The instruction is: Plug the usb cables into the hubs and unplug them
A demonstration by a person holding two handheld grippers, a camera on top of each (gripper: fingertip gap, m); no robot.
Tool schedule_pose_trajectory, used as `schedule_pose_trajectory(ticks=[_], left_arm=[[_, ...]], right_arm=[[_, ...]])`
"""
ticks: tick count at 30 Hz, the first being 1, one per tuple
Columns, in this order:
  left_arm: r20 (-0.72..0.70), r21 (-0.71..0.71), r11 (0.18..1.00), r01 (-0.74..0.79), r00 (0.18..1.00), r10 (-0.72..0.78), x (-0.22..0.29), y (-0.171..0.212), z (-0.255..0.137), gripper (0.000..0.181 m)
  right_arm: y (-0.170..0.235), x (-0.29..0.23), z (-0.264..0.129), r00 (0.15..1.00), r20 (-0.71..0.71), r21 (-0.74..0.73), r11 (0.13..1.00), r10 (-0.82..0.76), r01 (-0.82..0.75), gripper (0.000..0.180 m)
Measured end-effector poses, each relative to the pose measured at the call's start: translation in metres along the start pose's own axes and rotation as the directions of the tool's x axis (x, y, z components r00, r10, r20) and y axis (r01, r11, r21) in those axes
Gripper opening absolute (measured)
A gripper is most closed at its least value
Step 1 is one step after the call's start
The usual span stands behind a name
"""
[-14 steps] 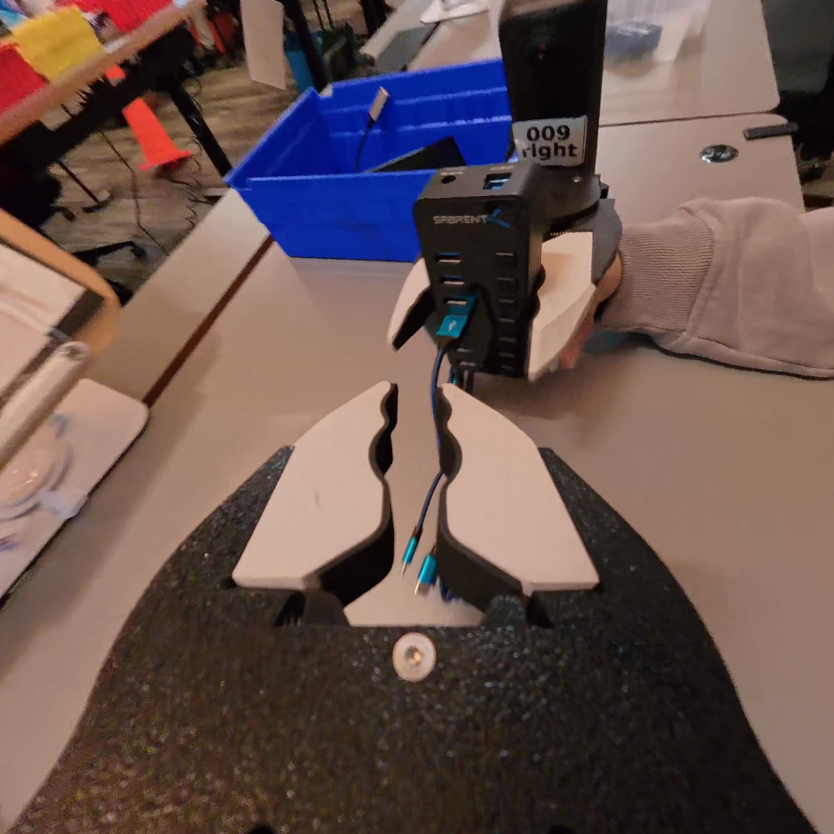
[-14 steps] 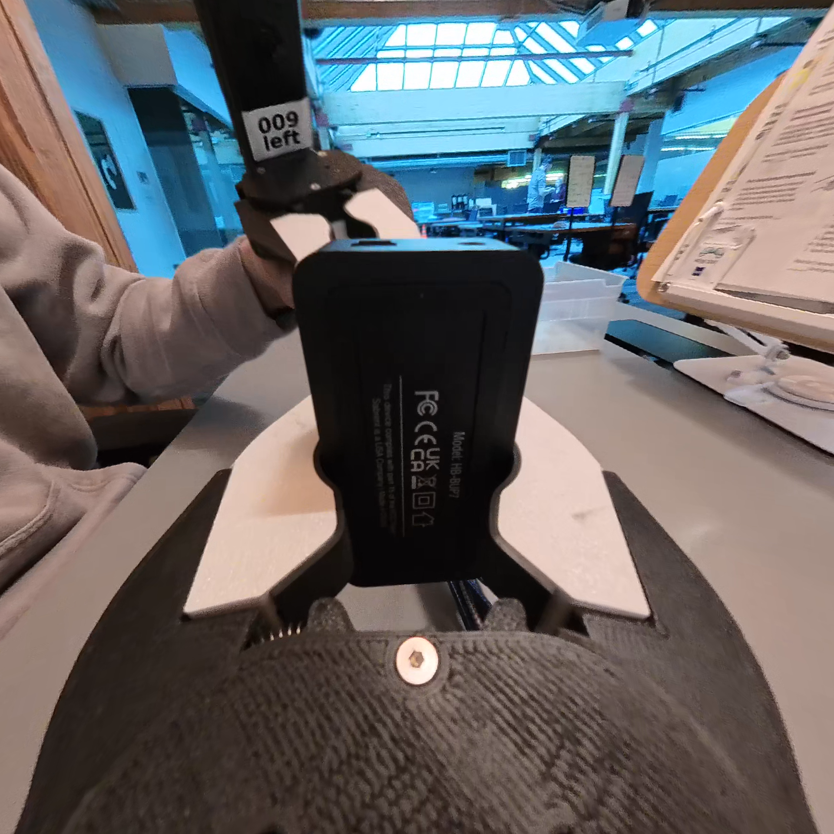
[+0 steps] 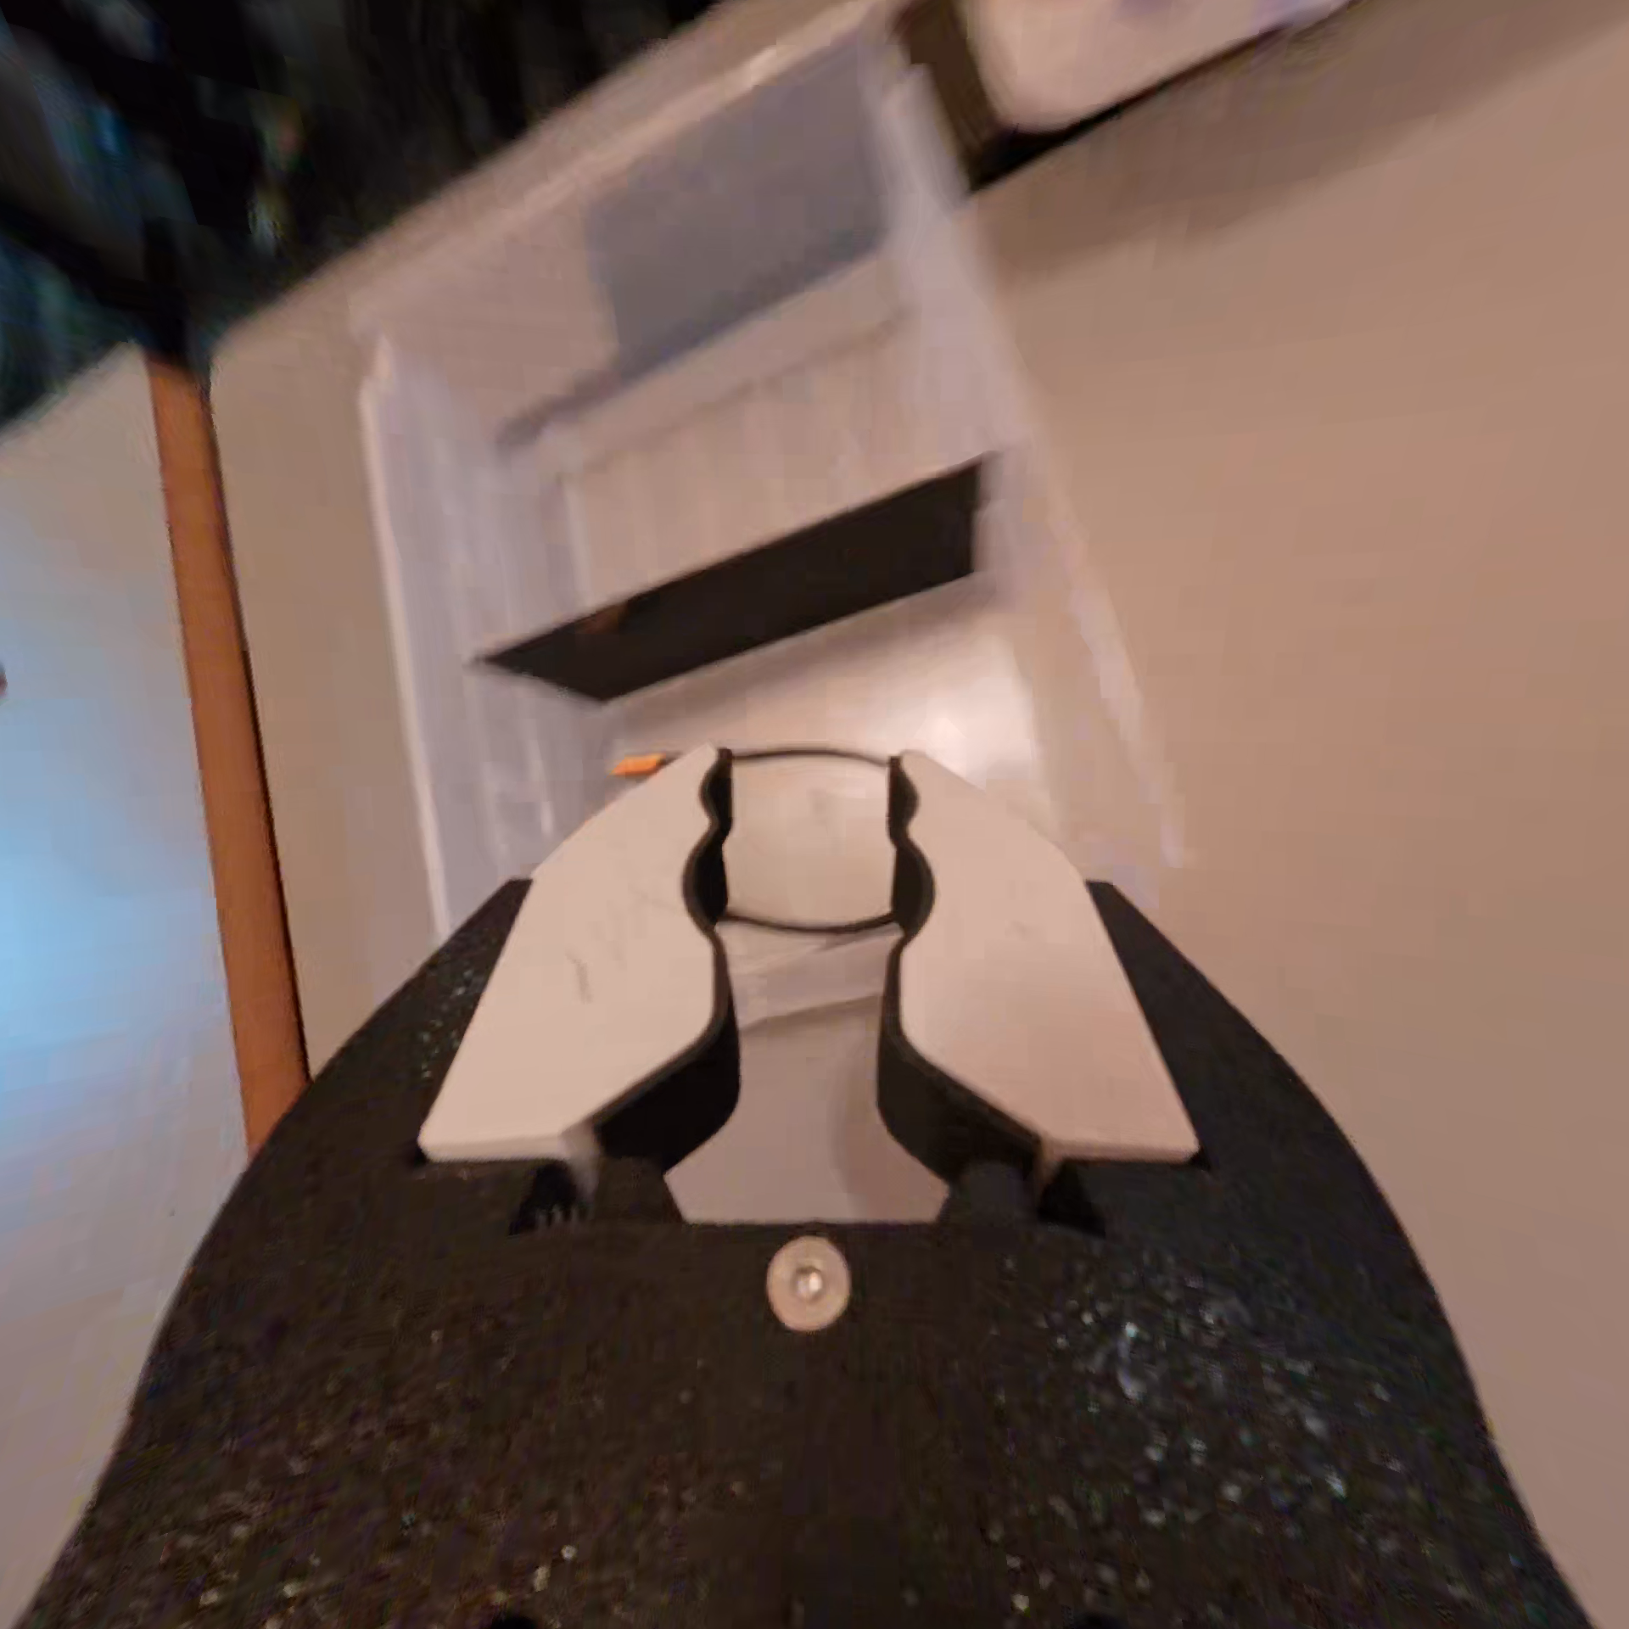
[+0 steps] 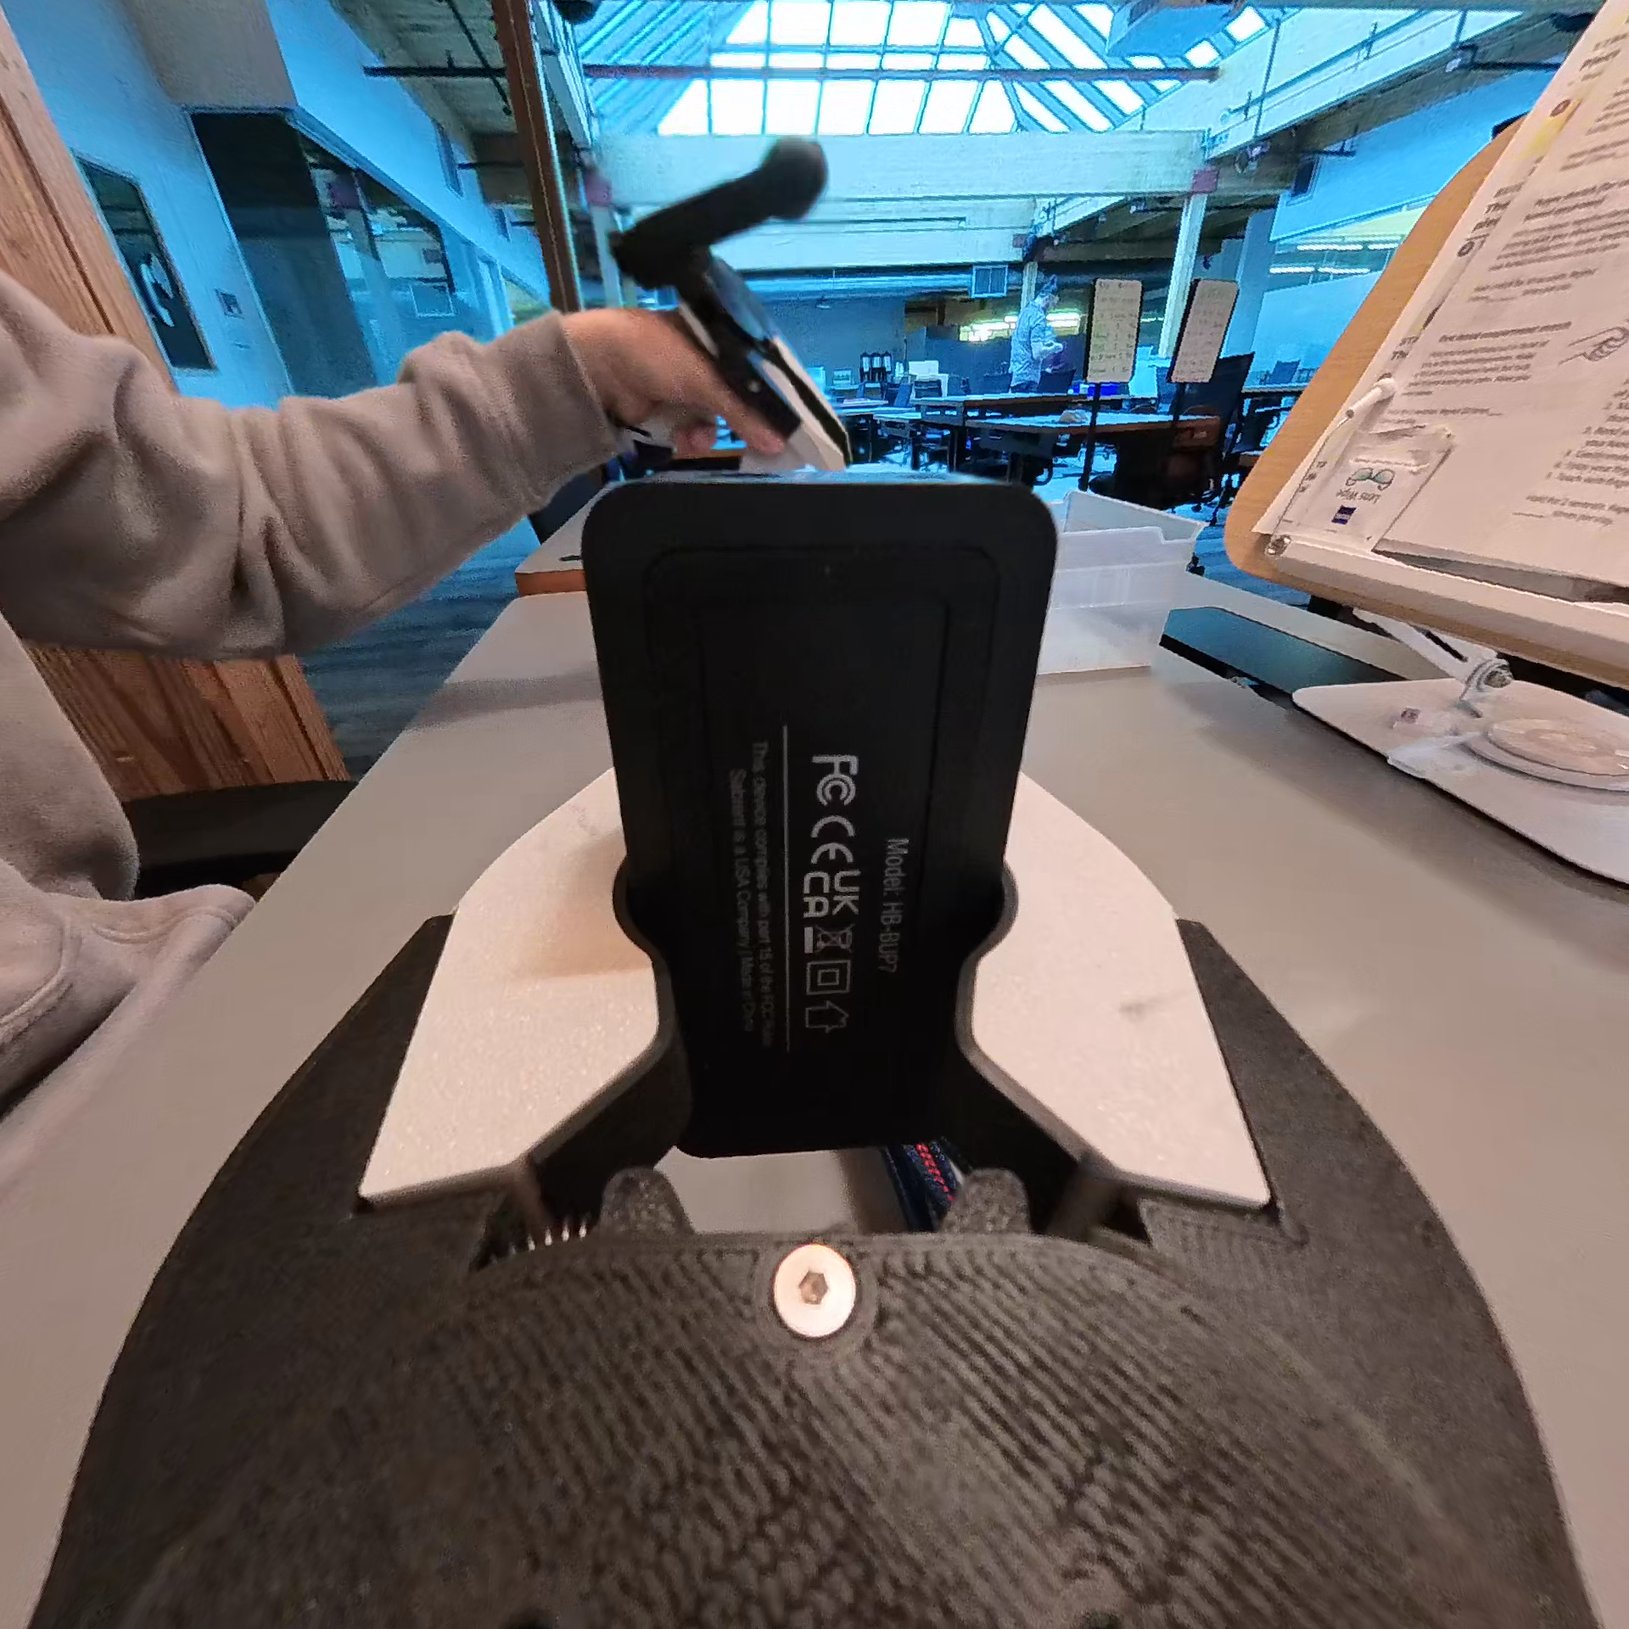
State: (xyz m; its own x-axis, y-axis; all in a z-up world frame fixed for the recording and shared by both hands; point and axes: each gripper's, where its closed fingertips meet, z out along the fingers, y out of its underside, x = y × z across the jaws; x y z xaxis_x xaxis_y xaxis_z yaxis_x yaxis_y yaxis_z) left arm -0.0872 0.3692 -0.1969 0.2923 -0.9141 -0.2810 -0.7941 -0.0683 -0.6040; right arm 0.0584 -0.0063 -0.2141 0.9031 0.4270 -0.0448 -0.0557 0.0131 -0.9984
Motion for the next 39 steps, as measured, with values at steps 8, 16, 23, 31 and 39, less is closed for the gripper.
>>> schedule_pose_trajectory(ticks=[8, 16, 23, 31, 39], left_arm=[[-0.076, -0.486, 0.85, 0.205, 0.959, -0.275, -0.036, 0.083, 0.067, 0.053], [0.089, -0.619, 0.665, 0.417, 0.879, -0.468, -0.041, 0.112, 0.089, 0.058], [0.273, -0.612, 0.505, 0.609, 0.761, -0.589, -0.05, 0.114, 0.095, 0.043], [0.434, -0.554, 0.441, 0.706, 0.697, -0.57, -0.056, 0.12, 0.094, 0.047], [0.519, -0.608, 0.457, 0.649, 0.761, -0.389, -0.062, 0.129, 0.093, 0.032]], right_arm=[[0.001, 0.001, -0.002, 1.0, -0.001, -0.002, 1.0, 0.002, -0.002, 0.071], [0.002, -0.002, -0.001, 1.0, 0.019, -0.006, 1.0, 0.008, -0.008, 0.071], [0.002, -0.003, -0.003, 0.999, 0.033, 0.007, 1.0, 0.025, -0.026, 0.071], [0.0, 0.001, -0.007, 0.997, 0.043, 0.043, 0.997, 0.06, -0.061, 0.071], [-0.001, 0.0, -0.009, 0.996, 0.051, 0.047, 0.996, 0.067, -0.069, 0.071]])
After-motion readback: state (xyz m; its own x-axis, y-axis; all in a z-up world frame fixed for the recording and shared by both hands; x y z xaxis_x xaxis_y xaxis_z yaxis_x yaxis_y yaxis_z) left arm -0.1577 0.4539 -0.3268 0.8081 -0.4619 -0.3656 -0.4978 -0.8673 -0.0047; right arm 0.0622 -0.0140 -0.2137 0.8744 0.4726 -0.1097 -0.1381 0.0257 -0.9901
